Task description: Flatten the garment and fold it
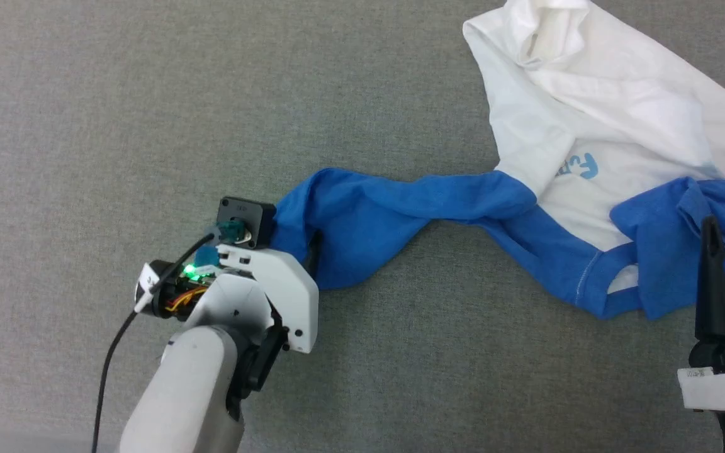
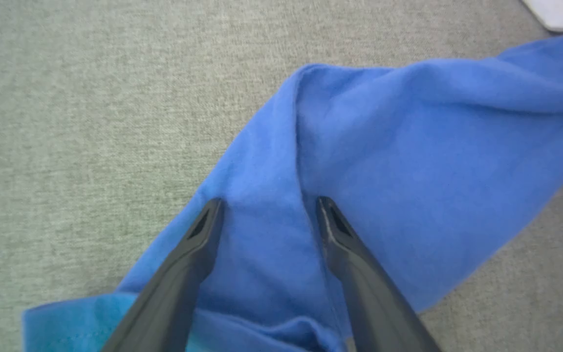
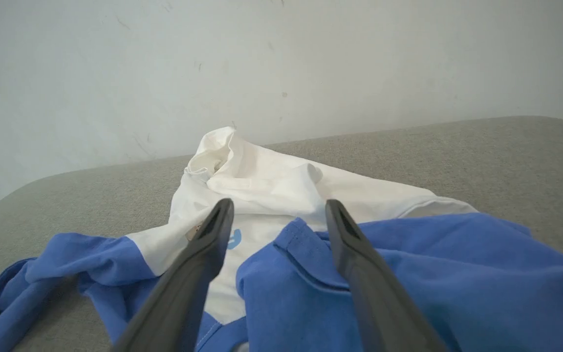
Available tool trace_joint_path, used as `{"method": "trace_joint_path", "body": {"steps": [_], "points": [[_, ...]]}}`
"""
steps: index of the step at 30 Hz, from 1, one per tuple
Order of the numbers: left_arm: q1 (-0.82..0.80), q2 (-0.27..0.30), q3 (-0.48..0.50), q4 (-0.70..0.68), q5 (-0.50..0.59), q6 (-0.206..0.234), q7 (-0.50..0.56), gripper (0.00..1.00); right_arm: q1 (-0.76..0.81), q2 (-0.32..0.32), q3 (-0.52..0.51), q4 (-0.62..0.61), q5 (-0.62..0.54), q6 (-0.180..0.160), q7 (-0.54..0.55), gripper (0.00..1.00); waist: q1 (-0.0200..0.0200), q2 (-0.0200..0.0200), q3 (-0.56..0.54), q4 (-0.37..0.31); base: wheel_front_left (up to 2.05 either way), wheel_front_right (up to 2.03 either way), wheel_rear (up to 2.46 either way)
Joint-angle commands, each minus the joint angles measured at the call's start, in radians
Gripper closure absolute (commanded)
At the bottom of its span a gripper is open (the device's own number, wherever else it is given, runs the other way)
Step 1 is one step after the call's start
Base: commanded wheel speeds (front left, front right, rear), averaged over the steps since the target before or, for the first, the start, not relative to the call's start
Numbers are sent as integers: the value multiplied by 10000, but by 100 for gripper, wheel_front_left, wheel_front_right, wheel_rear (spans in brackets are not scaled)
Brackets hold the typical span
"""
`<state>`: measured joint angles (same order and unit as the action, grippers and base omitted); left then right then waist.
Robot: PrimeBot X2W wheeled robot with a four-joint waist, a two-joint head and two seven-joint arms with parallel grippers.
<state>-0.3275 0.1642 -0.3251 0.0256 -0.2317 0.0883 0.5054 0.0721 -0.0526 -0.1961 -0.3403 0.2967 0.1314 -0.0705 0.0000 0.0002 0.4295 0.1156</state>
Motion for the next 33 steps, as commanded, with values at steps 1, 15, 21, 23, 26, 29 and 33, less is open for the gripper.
{"method": "trace_joint_path", "body": {"steps": [1,15,21,23,26,29,33], "points": [[220,-53,-200,374,-171,-139,444,0,-22,23,23,-54,-80,-7,52,0,0,-2,57,35,0,0,0],[318,-574,654,-1045,-1533,-481,-1863,100,79,24,268,-50,-225,-7,386,0,0,-2,-514,627,0,0,0],[1430,-189,2172,-3488,-2297,48,-2115,100,107,24,397,-8,-248,-7,520,0,0,-2,-618,811,0,0,0],[1943,-79,2729,-4154,-2520,300,-2077,100,101,24,420,7,-248,-7,566,0,0,-2,-573,850,0,0,0],[2762,20,3567,-4724,-2755,688,-2098,100,123,24,375,-16,-304,-7,670,0,0,-2,-457,907,0,0,0],[3552,-118,4080,-4778,-2981,1019,-2114,100,92,24,359,-46,-372,-7,765,0,0,-2,-373,926,0,0,0],[4126,-318,4015,-3907,-3060,996,-2317,100,40,21,336,-81,-467,-7,889,0,0,-2,-286,955,0,0,0]]}}
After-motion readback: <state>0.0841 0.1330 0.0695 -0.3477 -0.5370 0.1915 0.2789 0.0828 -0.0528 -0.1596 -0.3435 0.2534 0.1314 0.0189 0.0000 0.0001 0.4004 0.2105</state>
